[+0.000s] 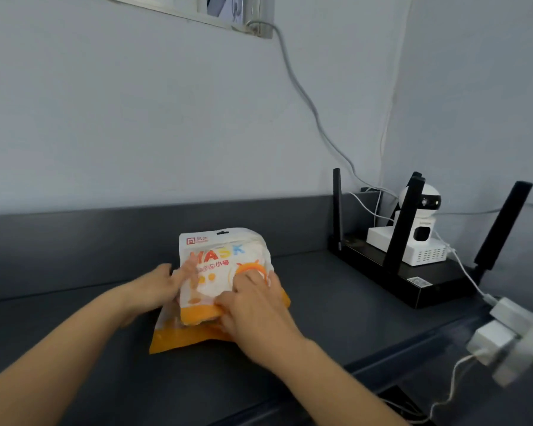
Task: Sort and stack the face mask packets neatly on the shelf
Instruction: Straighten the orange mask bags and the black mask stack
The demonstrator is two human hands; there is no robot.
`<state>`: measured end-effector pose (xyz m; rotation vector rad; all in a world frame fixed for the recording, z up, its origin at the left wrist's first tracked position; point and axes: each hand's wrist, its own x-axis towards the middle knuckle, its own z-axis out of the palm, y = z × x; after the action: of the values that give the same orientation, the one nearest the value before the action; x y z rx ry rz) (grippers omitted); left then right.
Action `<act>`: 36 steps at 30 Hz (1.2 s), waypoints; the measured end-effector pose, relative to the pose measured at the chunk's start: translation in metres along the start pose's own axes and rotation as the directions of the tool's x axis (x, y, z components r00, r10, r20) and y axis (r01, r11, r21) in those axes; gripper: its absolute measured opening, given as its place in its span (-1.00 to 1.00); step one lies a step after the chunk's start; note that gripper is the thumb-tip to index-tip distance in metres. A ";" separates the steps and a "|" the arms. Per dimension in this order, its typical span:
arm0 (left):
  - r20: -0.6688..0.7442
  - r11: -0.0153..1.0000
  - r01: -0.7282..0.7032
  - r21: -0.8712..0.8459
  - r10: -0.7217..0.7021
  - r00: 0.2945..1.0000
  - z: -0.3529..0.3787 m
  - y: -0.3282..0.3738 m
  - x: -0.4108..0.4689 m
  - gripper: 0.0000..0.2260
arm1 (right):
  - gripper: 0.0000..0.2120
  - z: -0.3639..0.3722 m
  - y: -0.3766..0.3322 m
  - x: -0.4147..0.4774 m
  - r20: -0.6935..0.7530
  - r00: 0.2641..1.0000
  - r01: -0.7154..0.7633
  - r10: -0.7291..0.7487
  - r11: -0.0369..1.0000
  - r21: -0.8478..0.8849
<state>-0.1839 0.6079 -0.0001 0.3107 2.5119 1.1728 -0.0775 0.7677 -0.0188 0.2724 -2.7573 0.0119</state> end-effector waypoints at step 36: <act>-0.550 0.713 -0.682 -0.161 0.509 0.662 0.028 0.002 -0.016 -0.38 | -0.15 0.009 0.027 0.013 -0.022 0.911 -0.056 0.411 0.179 0.982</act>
<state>-0.1580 0.6234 -0.0123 0.9307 2.5668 2.1800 -0.0983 0.7913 -0.0217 0.0977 -2.0039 1.8102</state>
